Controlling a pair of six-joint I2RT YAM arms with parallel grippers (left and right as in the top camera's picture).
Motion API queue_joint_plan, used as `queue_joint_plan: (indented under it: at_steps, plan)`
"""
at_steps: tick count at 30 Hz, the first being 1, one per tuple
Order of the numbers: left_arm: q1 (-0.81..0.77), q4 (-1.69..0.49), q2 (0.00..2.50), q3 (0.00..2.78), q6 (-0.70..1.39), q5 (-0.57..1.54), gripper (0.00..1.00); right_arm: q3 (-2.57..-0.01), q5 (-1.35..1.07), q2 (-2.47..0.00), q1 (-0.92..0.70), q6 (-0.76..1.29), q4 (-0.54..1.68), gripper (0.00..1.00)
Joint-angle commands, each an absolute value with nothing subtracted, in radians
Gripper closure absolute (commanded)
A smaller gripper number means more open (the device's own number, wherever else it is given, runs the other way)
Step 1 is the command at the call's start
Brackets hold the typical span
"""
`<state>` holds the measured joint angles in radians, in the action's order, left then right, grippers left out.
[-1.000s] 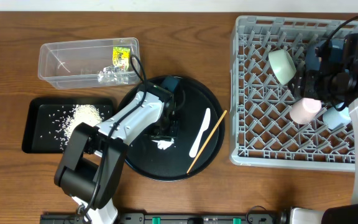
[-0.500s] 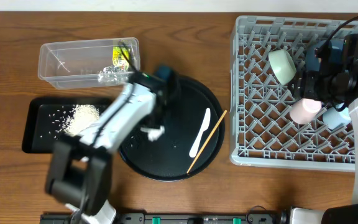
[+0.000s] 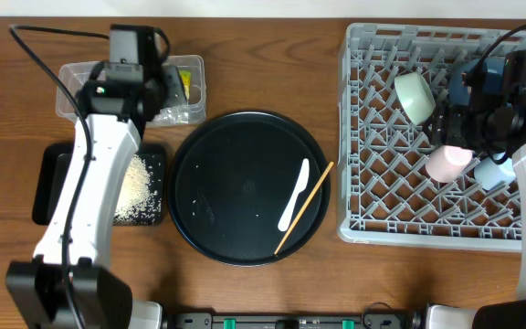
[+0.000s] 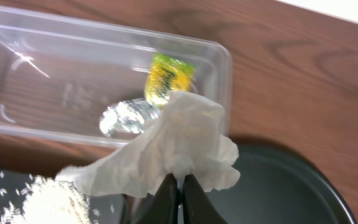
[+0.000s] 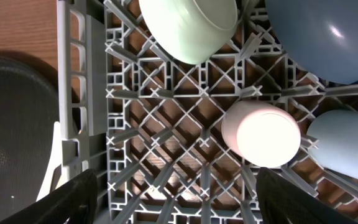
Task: Sort waste into correct bins and load items into the dishwasher rack
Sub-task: 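Carry the tissue left and drop it into the clear bin, then move the right gripper to the tray and grasp knife and chopstick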
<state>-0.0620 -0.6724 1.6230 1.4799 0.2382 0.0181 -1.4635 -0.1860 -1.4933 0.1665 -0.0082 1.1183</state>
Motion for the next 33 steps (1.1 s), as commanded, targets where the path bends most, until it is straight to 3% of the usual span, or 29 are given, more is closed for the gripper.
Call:
queue_joint_plan:
  at_steps: [1, 3, 4, 8, 11, 19, 24, 33]
  plan:
    - [-0.033, -0.626, 1.689, 1.483, 0.229, 0.006, 0.94, -1.475, -0.184, -1.498, 0.163, -0.016, 1.120, 0.25]
    - [-0.020, -0.595, 1.717, 1.483, 0.229, 0.006, 0.90, -1.475, -0.184, -1.498, 0.163, -0.016, 1.123, 0.24]
    - [-0.014, -0.585, 1.728, 1.483, 0.229, 0.006, 0.83, -1.475, -0.184, -1.498, 0.163, -0.015, 1.127, 0.24]
    - [0.009, -0.567, 1.752, 1.483, 0.229, 0.006, 0.42, -1.475, -0.184, -1.498, 0.163, -0.017, 1.145, 0.24]
    - [0.023, -0.579, 1.738, 1.483, 0.229, 0.007, 0.35, -1.475, -0.189, -1.498, 0.162, -0.018, 1.149, 0.25]
    - [0.041, -0.944, 1.617, 1.483, 0.230, 0.007, 0.33, -1.480, -0.305, -1.488, 0.044, -0.061, 1.132, 0.26]
    - [0.041, -1.157, 1.601, 1.483, 0.229, 0.006, 0.33, -1.480, -0.316, -1.488, -0.177, -0.028, 1.110, 0.27]
    - [0.100, -1.238, 1.601, 1.481, 0.245, 0.007, 0.33, -1.479, -0.186, -1.541, -0.560, 0.223, 1.073, 0.25]
